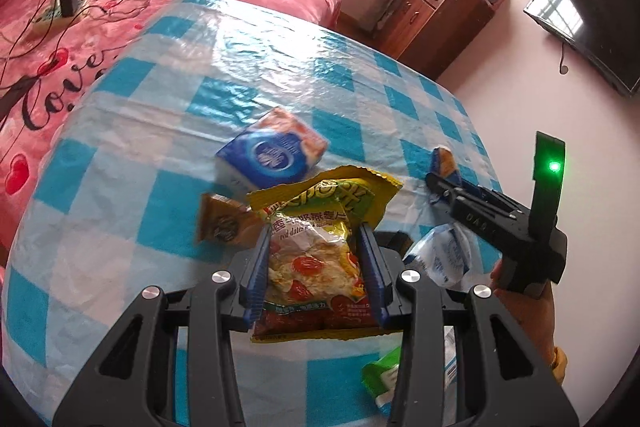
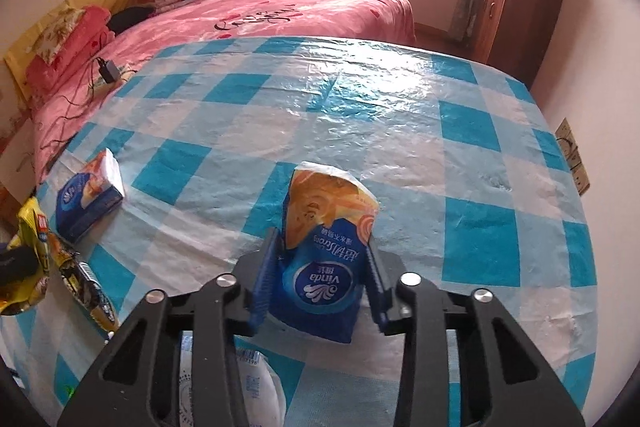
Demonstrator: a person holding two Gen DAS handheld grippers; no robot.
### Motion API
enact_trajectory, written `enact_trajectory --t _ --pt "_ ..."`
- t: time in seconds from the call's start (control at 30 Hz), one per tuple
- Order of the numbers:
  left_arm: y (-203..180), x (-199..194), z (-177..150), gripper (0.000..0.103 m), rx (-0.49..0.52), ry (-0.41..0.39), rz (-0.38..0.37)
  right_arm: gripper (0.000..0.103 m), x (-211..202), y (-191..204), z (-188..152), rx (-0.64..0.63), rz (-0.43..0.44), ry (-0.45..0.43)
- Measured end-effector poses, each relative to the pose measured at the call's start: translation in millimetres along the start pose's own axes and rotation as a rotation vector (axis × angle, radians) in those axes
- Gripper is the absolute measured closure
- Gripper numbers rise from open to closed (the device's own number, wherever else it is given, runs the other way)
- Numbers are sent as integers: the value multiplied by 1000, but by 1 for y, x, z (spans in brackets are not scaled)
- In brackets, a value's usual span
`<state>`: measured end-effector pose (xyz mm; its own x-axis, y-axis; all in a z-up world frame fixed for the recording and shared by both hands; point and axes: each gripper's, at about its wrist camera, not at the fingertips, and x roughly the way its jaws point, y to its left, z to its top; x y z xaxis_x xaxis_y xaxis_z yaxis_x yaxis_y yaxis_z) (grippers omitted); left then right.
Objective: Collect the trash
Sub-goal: 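Carry yellow bag and blue tissue pack toward the pink bucket with both tools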
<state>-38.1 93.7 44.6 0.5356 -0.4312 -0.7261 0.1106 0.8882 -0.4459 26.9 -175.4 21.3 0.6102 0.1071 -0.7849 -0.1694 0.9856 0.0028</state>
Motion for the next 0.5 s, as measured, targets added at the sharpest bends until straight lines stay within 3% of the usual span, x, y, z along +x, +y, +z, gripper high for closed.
enact_trajectory --t 0.5 --pt "40 -19 -27 60 -43 16 3 69 -34 2 -13 51 33 -94"
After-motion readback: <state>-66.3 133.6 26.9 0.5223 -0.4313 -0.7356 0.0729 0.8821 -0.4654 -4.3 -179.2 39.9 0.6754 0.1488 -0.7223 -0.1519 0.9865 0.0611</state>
